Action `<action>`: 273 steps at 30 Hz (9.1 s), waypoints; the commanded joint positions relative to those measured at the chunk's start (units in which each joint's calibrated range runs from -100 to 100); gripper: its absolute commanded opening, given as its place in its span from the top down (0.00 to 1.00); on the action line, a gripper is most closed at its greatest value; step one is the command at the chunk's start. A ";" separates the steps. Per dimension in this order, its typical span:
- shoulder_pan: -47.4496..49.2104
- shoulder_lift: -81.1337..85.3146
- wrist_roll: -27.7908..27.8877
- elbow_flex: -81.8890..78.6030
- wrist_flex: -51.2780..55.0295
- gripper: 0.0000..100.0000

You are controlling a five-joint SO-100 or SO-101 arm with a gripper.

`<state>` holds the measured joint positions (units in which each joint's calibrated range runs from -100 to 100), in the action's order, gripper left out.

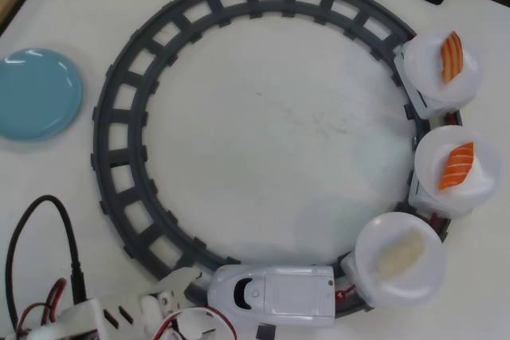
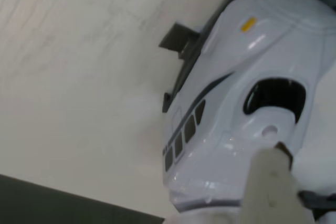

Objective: Pick up the sushi from the Shinkansen and put it on the blue dish

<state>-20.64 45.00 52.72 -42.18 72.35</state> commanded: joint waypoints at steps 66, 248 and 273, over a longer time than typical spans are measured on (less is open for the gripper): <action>-2.78 -51.51 -4.29 42.18 -14.31 0.74; 68.79 -54.75 -38.07 85.28 26.71 0.79; 68.88 -3.48 -44.50 -1.29 -16.60 0.79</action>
<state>48.59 38.93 9.21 -42.45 58.40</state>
